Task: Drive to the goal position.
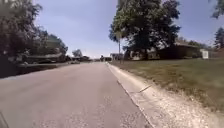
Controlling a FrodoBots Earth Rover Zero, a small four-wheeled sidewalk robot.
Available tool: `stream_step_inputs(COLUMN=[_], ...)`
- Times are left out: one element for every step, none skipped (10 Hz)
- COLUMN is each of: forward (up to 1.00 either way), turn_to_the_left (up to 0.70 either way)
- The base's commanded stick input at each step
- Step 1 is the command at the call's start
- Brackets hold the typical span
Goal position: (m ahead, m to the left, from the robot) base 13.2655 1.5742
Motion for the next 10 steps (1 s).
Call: stream_step_inputs(forward=[0.7, 0.7, 0.7, 0.7, 0.7, 0.7, 0.7, 0.7, 0.7, 0.7], turn_to_the_left=[0.0, 0.0, 0.0, 0.0, 0.0, 0.0, 0.0, 0.0, 0.0, 0.0])
